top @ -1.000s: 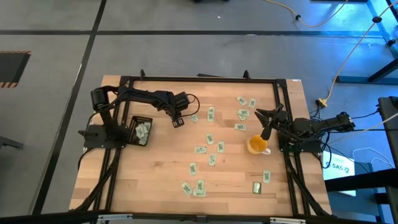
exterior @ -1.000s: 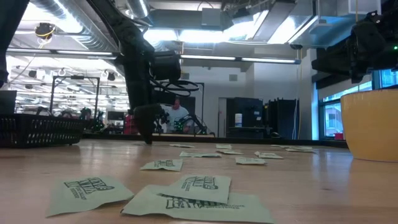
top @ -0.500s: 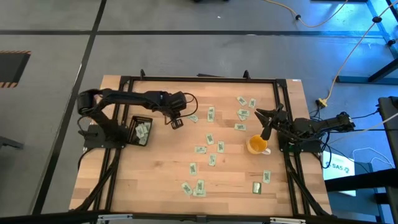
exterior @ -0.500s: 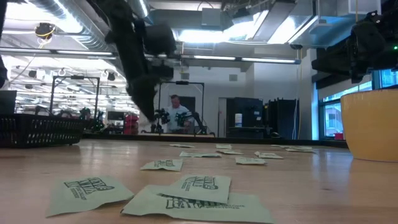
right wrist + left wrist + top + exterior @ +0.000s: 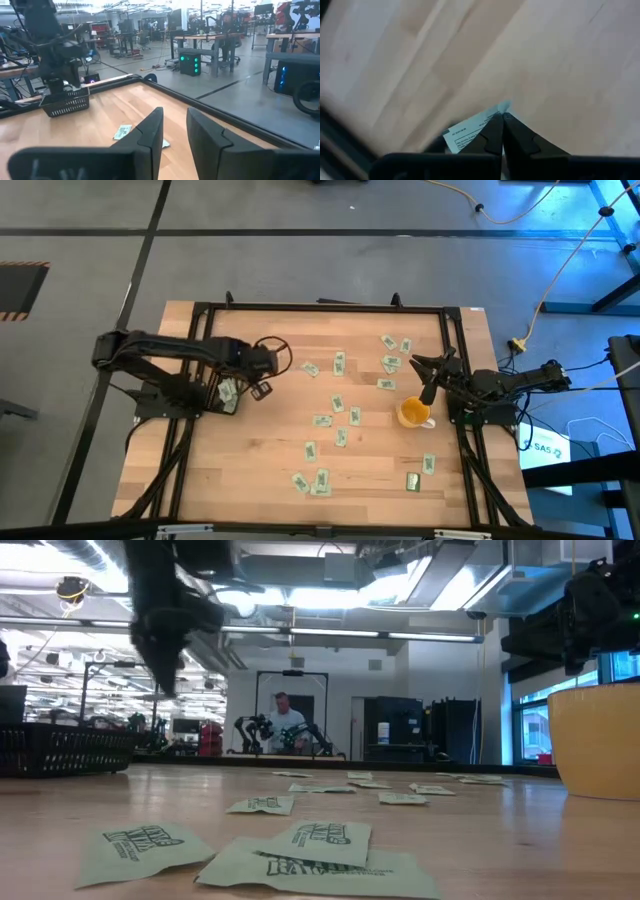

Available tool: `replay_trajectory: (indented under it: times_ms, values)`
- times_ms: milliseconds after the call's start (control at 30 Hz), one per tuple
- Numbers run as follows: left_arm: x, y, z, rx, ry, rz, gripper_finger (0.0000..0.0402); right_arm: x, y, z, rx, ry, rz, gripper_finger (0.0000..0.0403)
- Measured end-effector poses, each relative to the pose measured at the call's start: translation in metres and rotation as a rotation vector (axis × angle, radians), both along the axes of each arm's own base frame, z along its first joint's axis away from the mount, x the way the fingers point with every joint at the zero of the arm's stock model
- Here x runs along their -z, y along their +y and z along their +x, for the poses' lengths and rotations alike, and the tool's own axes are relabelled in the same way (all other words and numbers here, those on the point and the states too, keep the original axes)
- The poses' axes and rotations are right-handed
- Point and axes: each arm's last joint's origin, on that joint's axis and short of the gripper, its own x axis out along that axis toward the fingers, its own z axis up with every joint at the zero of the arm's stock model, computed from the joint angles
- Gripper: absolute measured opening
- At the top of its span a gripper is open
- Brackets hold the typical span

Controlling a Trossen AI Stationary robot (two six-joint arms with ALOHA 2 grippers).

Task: Pick and place Stevia / Truvia into bins
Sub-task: Put the stevia packet into the black bin

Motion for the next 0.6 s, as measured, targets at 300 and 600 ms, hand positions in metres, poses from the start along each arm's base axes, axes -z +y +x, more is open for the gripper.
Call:
replay_trajectory:
  times_ms: [300, 600]
  values:
    - [0.012, -0.02, -0.012, -0.139, 0.053, 0.023, 0.0003, 0.0, 0.0, 0.0, -0.011, -0.009, 0.013, 0.009]
    - [0.044, -0.025, -0.032, -0.241, 0.149, 0.004, 0.0003, 0.0, 0.001, 0.0, -0.026, -0.008, 0.012, 0.009]
